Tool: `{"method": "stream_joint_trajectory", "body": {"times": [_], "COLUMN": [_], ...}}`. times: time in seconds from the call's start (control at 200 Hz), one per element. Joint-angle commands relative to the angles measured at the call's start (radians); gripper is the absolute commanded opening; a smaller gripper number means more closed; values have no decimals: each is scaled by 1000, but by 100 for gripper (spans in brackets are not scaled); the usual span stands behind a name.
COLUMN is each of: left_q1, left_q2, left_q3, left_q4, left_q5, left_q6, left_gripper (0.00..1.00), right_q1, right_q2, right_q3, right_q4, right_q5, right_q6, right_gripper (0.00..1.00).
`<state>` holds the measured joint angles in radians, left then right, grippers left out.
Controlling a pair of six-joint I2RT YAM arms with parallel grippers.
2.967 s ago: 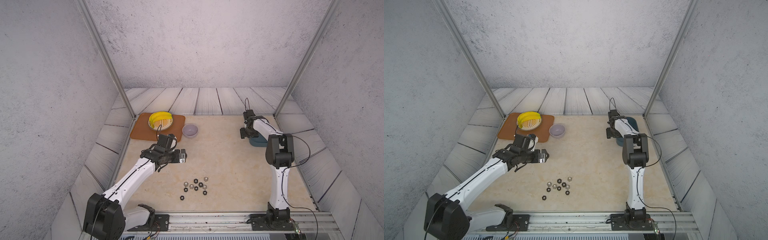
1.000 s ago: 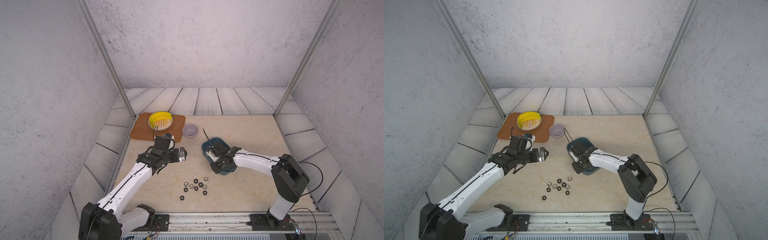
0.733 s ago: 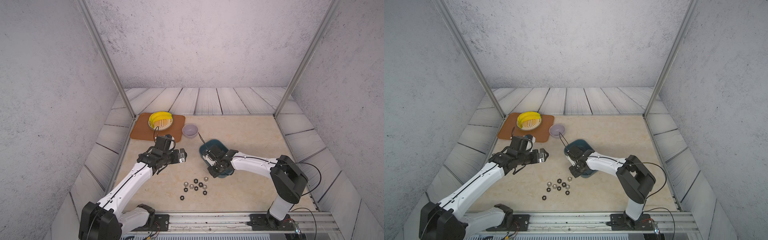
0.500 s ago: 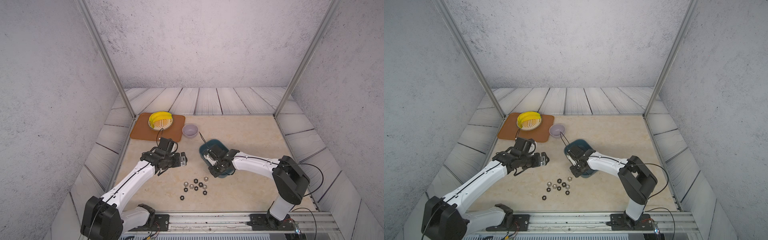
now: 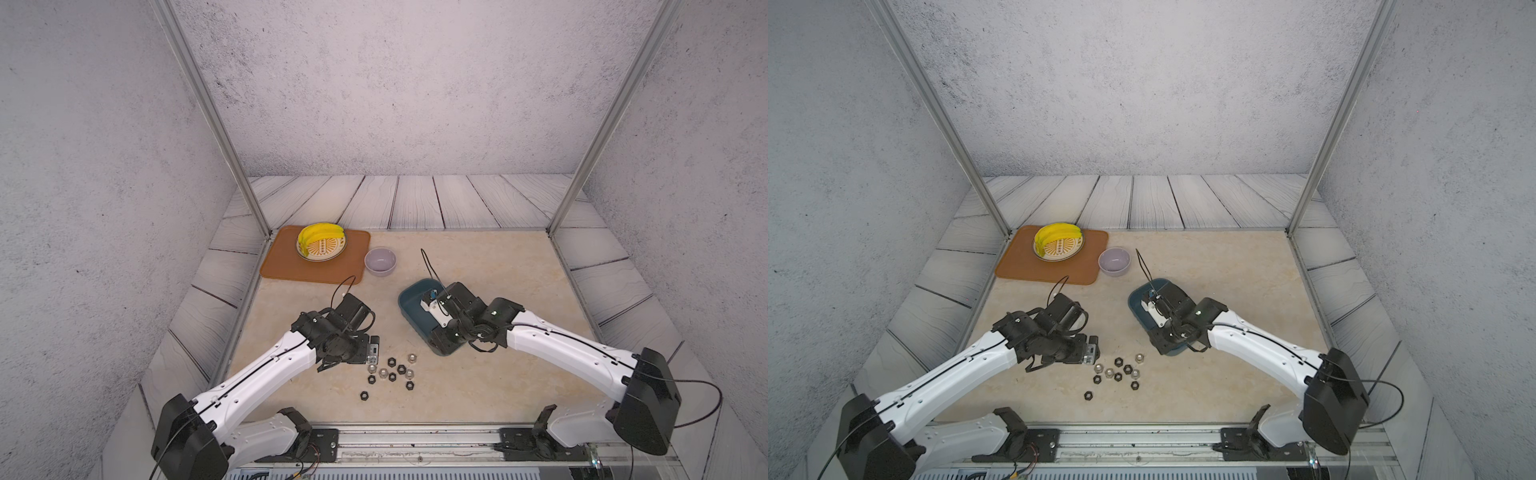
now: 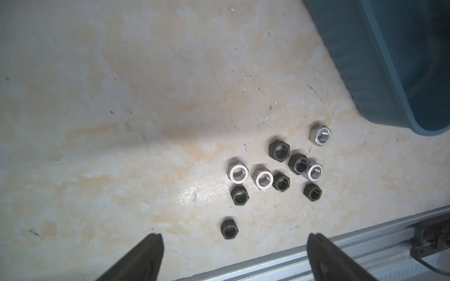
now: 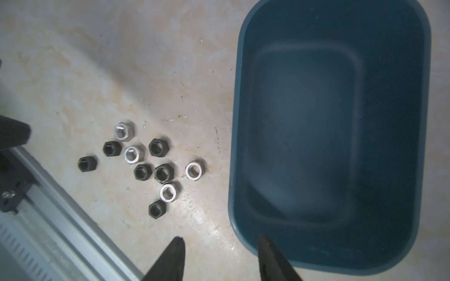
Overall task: Put the nuts on the desktop into the storage box
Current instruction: Pick up the nut from the center of the board.
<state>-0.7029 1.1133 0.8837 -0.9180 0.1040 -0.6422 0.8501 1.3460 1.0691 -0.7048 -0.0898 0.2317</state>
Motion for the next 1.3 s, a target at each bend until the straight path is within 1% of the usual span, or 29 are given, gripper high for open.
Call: {"method": "stream_joint_trajectory", "body": {"times": [0.0, 0.05, 0.105, 0.17, 0.275, 0.29, 0.32, 0.34, 0.45, 0.5, 0.661, 0.711, 0.831, 0.896, 0.921, 1.176, 1.296], "left_q1": [-21, -37, -63, -101, -160, -166, -178, -182, -203, -209, -213, -213, -214, -214, -214, -214, -216], "left_q2": [-30, -32, -26, -12, 27, 35, 53, 64, 127, 143, 152, 169, 227, 249, 258, 291, 310], "left_q3": [-39, -44, -46, -45, -39, -37, -32, -31, -33, -39, -70, -77, -89, -95, -99, -100, -98], "left_q4": [-50, -57, -63, -73, -91, -94, -104, -114, -152, -156, -92, -67, -30, -10, -3, 6, -2], "left_q5": [53, 60, 64, 59, 42, 38, 29, 23, -23, -37, -26, -10, 19, 21, 22, 20, 16], "left_q6": [-17, -25, -26, -27, -35, -39, -47, -54, -83, -88, -86, -78, -58, -53, -53, -48, -37], "left_gripper": [98, 98, 98, 100, 97, 96, 95, 95, 93, 89, 82, 77, 70, 60, 58, 53, 48], "right_q1": [20, 33, 52, 79, 124, 127, 134, 137, 145, 147, 148, 148, 148, 147, 147, 148, 147], "right_q2": [-60, -73, -86, -100, -118, -120, -125, -127, -149, -168, -218, -227, -241, -247, -251, -273, -276], "right_q3": [-33, -38, -47, -62, -87, -92, -101, -106, -138, -153, -182, -185, -180, -176, -178, -169, -168], "right_q4": [-65, -82, -91, -97, -102, -101, -99, -99, -98, -92, -80, -79, -89, -93, -92, -91, -80], "right_q5": [-94, -115, -136, -143, -149, -154, -165, -170, -176, -175, -127, -108, -55, -44, -41, -24, -27], "right_q6": [42, 51, 57, 66, 72, 73, 75, 76, 93, 98, 121, 129, 142, 144, 148, 156, 156], "right_gripper": [56, 57, 60, 67, 77, 82, 96, 99, 99, 99, 99, 99, 99, 99, 99, 99, 99]}}
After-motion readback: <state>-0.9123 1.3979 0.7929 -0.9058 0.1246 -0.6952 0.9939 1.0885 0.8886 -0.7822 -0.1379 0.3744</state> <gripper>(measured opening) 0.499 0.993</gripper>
